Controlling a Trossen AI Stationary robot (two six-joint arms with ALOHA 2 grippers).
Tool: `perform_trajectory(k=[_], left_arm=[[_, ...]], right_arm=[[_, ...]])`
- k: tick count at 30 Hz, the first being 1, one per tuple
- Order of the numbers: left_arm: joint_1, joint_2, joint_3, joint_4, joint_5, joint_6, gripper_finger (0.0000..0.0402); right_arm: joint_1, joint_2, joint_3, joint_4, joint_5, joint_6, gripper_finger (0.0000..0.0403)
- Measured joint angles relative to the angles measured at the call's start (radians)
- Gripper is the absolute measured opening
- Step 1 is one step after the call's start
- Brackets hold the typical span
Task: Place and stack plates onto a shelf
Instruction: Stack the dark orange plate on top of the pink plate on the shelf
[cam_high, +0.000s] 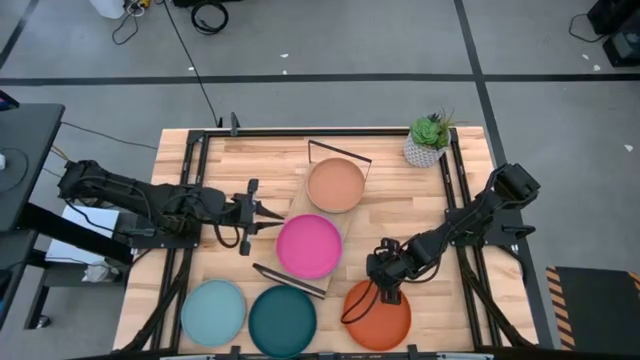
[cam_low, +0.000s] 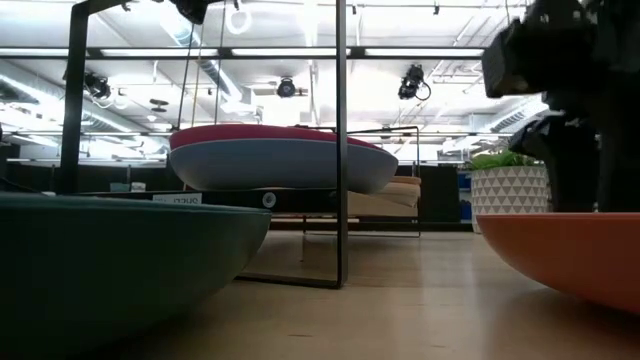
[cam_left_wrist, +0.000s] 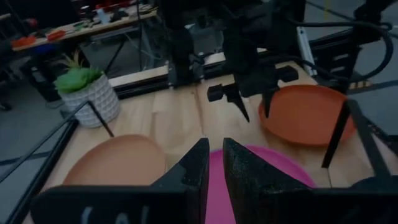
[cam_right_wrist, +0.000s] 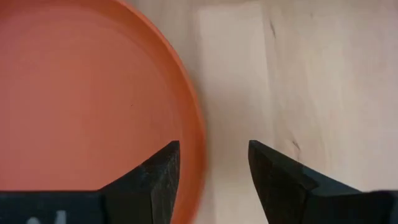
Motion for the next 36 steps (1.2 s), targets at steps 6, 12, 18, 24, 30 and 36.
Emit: perform_trajectory(k=[6,12,18,24,30,36], left_arm=[[0.000,-0.001,0.000,-0.023,-0.042,-0.006,0.0082],[0.000,-0.001,0.000,-0.046,-0.062,0.002,0.0130],[-0.001,-0.001,0.000,-0.041,-0.061,-0.001,0.0134],[-0.001,-0.001,0.000,-0.037,-0.061,-0.001,0.0134],[-0.001,-0.001,0.000,-0.036,-0.052,-0.024,0.0134],[-0.030,-0.013,0.105,-0.157,0.003,-0.053,0.0134]], right_arm=[[-0.008,0.011,0.000,-0.011,-0.049,0.031,0.0161],[-0.008,0.011,-0.001,-0.037,-0.082,0.053,0.0086],[-0.014,0.009,0.000,-0.049,-0.127,0.057,0.0013],[-0.031,-0.013,0.017,-0.144,-0.135,0.075,0.0018],[-0.078,-0.060,0.118,-0.360,-0.098,0.062,0.0012],[-0.162,-0.113,0.278,-0.610,0.009,0.039,0.0014]])
